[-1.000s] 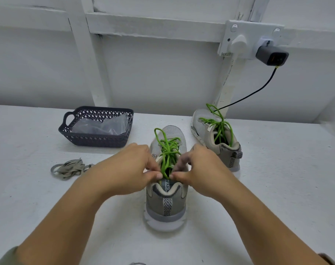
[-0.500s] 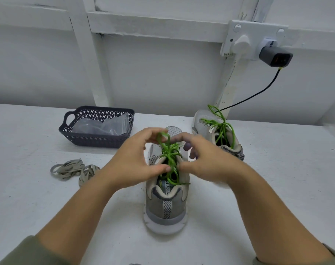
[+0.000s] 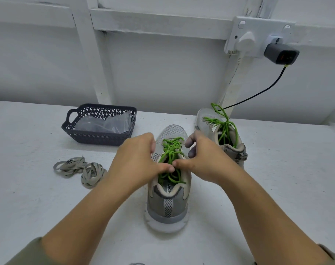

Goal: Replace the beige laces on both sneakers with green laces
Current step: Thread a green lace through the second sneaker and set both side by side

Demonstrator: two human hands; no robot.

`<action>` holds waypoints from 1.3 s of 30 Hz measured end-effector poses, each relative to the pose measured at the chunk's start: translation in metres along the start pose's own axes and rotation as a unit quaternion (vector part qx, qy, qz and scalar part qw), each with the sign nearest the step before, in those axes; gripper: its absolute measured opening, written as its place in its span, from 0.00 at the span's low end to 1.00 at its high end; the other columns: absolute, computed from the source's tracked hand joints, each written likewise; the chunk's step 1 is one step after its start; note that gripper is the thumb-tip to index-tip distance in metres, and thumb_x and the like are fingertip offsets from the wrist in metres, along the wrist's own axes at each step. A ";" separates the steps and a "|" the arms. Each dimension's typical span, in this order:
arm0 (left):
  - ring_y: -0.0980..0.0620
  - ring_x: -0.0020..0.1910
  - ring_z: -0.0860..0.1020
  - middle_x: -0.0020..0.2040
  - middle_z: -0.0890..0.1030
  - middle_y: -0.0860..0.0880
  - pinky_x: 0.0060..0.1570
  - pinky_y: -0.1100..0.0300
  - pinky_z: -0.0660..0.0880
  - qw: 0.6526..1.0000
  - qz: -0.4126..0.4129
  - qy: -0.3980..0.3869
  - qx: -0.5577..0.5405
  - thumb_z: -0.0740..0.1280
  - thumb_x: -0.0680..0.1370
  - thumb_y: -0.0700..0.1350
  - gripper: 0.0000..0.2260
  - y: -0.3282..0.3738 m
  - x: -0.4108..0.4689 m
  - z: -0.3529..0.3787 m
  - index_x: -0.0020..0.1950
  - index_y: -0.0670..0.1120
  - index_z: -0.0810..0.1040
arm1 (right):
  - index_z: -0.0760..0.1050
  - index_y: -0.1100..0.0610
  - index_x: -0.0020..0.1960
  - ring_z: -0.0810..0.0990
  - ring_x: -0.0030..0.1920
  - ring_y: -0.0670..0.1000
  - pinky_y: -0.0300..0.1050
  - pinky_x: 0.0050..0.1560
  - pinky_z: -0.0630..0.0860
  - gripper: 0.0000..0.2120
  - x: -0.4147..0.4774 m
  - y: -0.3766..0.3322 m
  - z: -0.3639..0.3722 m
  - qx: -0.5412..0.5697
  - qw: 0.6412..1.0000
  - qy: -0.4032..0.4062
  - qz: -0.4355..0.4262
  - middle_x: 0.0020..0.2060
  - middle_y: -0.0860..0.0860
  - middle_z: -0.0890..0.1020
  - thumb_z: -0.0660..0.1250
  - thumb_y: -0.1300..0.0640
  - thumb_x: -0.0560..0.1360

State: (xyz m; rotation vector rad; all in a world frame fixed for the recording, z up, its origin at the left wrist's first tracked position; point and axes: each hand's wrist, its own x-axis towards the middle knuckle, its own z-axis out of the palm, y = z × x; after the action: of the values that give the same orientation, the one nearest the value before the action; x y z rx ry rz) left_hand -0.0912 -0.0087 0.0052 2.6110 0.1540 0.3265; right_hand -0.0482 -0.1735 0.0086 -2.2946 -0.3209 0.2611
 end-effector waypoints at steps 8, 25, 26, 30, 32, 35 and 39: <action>0.48 0.41 0.75 0.38 0.75 0.52 0.32 0.57 0.64 0.992 -0.083 -0.080 0.054 0.74 0.63 0.55 0.17 0.004 0.007 0.023 0.39 0.50 0.68 | 0.59 0.53 0.57 0.77 0.35 0.54 0.46 0.31 0.73 0.28 -0.005 -0.015 0.004 -0.137 0.981 -0.115 0.081 0.41 0.54 0.77 0.74 0.55 0.67; 0.57 0.37 0.75 0.36 0.77 0.54 0.32 0.60 0.67 0.995 -0.066 -0.072 -0.014 0.76 0.65 0.53 0.15 -0.012 -0.004 0.016 0.39 0.50 0.72 | 0.62 0.52 0.50 0.75 0.38 0.52 0.46 0.33 0.68 0.16 -0.014 -0.001 0.020 -0.109 0.993 0.002 0.053 0.42 0.52 0.76 0.68 0.51 0.70; 0.57 0.36 0.74 0.36 0.76 0.54 0.30 0.61 0.65 0.996 -0.070 -0.058 -0.008 0.76 0.65 0.52 0.15 -0.010 -0.004 0.018 0.38 0.50 0.71 | 0.62 0.51 0.50 0.72 0.37 0.50 0.45 0.32 0.65 0.16 -0.015 0.001 0.023 -0.098 0.994 0.016 0.052 0.41 0.51 0.75 0.68 0.51 0.70; 0.50 0.38 0.74 0.36 0.75 0.52 0.28 0.59 0.62 0.990 -0.095 -0.072 0.069 0.74 0.65 0.53 0.15 -0.003 0.002 0.021 0.36 0.49 0.69 | 0.64 0.51 0.49 0.71 0.36 0.48 0.43 0.29 0.62 0.16 -0.013 0.003 0.023 -0.085 0.995 0.031 0.050 0.39 0.50 0.74 0.69 0.52 0.69; 0.47 0.37 0.73 0.34 0.73 0.50 0.27 0.60 0.61 0.982 -0.110 -0.100 0.116 0.71 0.66 0.55 0.14 0.001 0.008 0.023 0.35 0.48 0.69 | 0.63 0.52 0.49 0.72 0.38 0.51 0.43 0.28 0.61 0.16 -0.011 0.000 0.023 -0.108 0.993 0.034 0.036 0.40 0.50 0.75 0.69 0.52 0.69; 0.47 0.40 0.72 0.36 0.69 0.51 0.33 0.61 0.65 0.968 -0.128 -0.135 0.166 0.68 0.69 0.52 0.11 0.011 0.014 0.028 0.41 0.46 0.70 | 0.63 0.52 0.48 0.69 0.37 0.51 0.42 0.28 0.59 0.15 -0.009 -0.003 0.022 -0.127 0.991 0.014 0.031 0.40 0.51 0.73 0.68 0.53 0.69; 0.47 0.48 0.75 0.44 0.72 0.49 0.40 0.58 0.69 0.962 -0.129 -0.136 0.201 0.67 0.71 0.51 0.11 0.023 0.014 0.033 0.46 0.49 0.68 | 0.61 0.51 0.41 0.67 0.34 0.48 0.42 0.28 0.58 0.13 -0.006 -0.002 0.023 -0.134 0.990 0.014 0.039 0.37 0.49 0.71 0.66 0.55 0.69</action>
State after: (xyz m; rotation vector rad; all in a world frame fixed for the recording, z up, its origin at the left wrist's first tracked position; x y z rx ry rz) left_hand -0.0677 -0.0419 -0.0088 2.9519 0.5057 -0.1756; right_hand -0.0609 -0.1580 -0.0047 -2.5781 -0.2656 0.2353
